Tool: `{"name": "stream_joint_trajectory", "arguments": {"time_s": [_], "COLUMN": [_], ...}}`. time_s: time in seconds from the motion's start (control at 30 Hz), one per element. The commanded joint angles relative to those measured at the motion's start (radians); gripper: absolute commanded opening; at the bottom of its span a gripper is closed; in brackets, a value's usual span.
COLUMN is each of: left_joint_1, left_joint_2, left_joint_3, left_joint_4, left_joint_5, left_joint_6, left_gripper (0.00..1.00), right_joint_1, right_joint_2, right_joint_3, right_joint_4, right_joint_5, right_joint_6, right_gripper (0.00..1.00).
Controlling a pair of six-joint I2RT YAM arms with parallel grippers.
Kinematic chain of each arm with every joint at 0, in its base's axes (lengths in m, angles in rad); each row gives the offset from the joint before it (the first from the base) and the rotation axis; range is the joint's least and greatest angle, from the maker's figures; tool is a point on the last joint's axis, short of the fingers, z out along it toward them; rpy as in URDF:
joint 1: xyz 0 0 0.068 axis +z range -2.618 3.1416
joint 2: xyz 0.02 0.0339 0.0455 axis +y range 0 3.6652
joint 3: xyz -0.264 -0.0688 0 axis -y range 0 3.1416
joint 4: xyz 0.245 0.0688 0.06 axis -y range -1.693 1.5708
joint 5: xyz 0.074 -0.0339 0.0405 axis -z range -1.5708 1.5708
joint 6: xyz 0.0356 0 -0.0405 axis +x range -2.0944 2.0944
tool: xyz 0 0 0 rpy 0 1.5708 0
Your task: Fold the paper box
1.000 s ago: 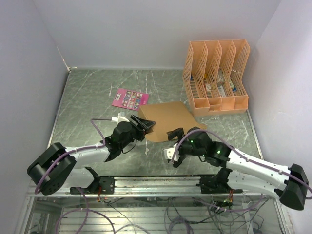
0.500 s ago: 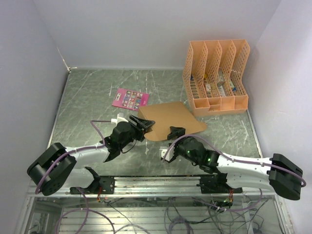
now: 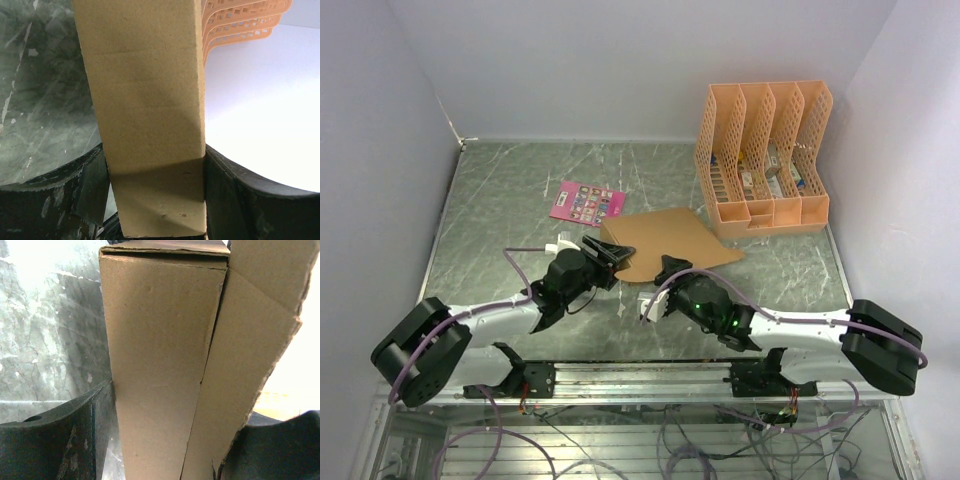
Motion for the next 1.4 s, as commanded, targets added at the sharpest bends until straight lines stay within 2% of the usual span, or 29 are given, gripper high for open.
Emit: {"name": "stream_joint_trajectory", "arguments": {"time_s": [0.0,0.13,0.23,0.27,0.33,0.7,0.83,0.97,1.07,1.17,1.27,1.37], "left_joint_1": [-0.004,-0.004,-0.004,-0.003,0.000,0.022,0.021,0.021,0.021,0.021,0.020,0.021], "left_joint_2": [-0.058,-0.103,-0.166,-0.193,-0.271,-0.646,-0.712,-0.682,-0.584,-0.503,-0.468,-0.461], "left_joint_3": [0.000,0.003,0.031,0.041,0.067,0.260,0.419,0.569,0.722,0.808,0.830,0.821], "left_joint_4": [0.039,-0.010,-0.104,-0.139,-0.246,-0.831,-1.058,-1.161,-1.240,-1.267,-1.247,-1.227], "left_joint_5": [0.037,0.029,0.010,0.000,-0.033,-0.193,-0.233,-0.244,-0.265,-0.263,-0.260,-0.251], "left_joint_6": [-0.025,-0.026,-0.003,0.004,0.020,0.195,0.307,0.470,0.596,0.671,0.702,0.713], "left_gripper": [0.64,0.75,0.85,0.92,1.00,1.00,0.99,0.99,0.99,0.99,0.99,0.99], "right_joint_1": [-0.011,-0.016,-0.016,-0.017,-0.019,-0.046,-0.142,-0.299,-0.401,-0.491,-0.568,-0.647], "right_joint_2": [0.014,-0.011,-0.040,-0.047,-0.065,-0.109,-0.067,0.034,0.127,0.214,0.268,0.283], "right_joint_3": [0.045,0.081,0.113,0.125,0.155,0.353,0.491,0.746,0.967,1.165,1.256,1.228], "right_joint_4": [0.030,-0.016,-0.047,-0.054,-0.087,-0.290,-0.409,-0.608,-0.774,-0.926,-1.012,-1.036], "right_joint_5": [-0.014,-0.006,-0.004,-0.001,-0.003,-0.012,-0.059,-0.170,-0.266,-0.392,-0.541,-0.720], "right_joint_6": [0.025,0.087,0.130,0.146,0.180,0.382,0.520,0.734,0.913,1.109,1.280,1.437], "right_gripper": [0.49,0.41,0.39,0.39,0.38,0.38,0.38,0.38,0.39,0.39,0.39,0.38]}}
